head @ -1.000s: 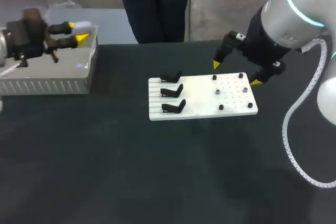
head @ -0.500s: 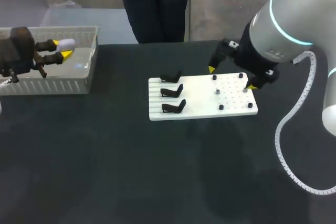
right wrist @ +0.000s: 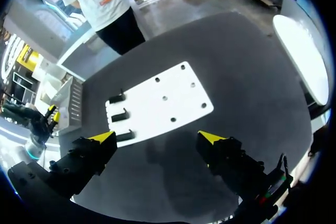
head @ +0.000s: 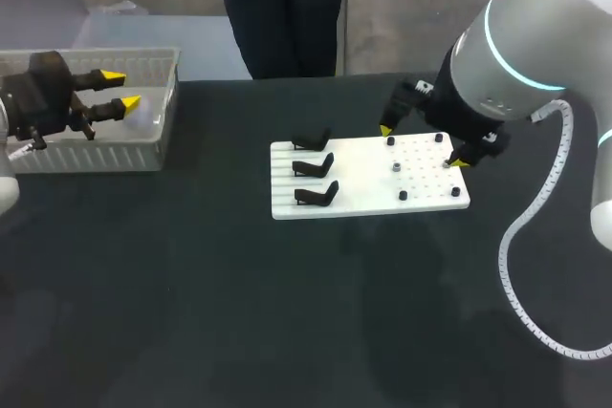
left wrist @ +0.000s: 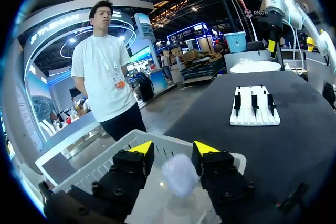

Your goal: Pick up each earbud case from the left stands, insert the matching earbuds, close the lid, and place the case in the box.

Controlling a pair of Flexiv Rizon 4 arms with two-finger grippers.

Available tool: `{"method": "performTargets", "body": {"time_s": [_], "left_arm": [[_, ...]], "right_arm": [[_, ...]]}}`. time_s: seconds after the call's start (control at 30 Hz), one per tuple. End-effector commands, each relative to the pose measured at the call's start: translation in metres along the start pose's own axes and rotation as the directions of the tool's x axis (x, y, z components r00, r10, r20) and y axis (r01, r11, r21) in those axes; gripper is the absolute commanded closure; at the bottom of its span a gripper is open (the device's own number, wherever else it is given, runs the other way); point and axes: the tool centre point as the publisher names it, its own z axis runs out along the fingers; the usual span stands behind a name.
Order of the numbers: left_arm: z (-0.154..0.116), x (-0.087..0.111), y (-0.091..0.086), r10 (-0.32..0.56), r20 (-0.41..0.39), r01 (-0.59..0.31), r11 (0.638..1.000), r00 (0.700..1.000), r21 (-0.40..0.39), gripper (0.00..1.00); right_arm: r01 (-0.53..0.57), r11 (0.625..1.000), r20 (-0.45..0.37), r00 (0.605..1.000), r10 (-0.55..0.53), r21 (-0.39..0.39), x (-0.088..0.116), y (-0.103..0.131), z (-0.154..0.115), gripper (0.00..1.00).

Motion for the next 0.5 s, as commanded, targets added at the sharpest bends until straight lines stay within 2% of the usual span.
{"method": "performTargets", "body": {"time_s": [0.03, 0.13, 0.3, 0.37, 0.5], "left_arm": [[-0.01, -0.007, -0.008, 0.009, 0.002, -0.009, 0.997, 1.0, -0.083, 0.0], [-0.014, -0.018, -0.012, 0.019, 0.003, -0.018, 0.998, 1.0, -0.067, 0.0], [-0.019, -0.037, -0.036, 0.026, 0.015, -0.025, 0.999, 1.0, -0.046, 0.0], [-0.019, -0.049, -0.042, 0.026, 0.019, -0.025, 0.999, 0.999, -0.04, 0.0], [-0.018, -0.065, -0.069, 0.026, 0.031, -0.025, 0.999, 0.999, -0.031, 0.0]], "right_arm": [[-0.005, 1.0, 0.006, 1.0, 0.005, -0.015, -0.001, 0.0, 0.002, 0.0], [-0.012, 0.998, 0.029, 0.999, 0.014, -0.057, -0.006, -0.003, 0.0, 0.0], [0.007, 0.984, 0.08, 0.997, 0.007, -0.176, -0.016, -0.017, -0.014, 0.0], [0.049, 0.973, 0.09, 0.996, -0.03, -0.227, -0.018, -0.022, -0.021, 0.0], [0.131, 0.95, 0.112, 0.988, -0.103, -0.285, -0.021, -0.029, -0.029, 0.0]]}}
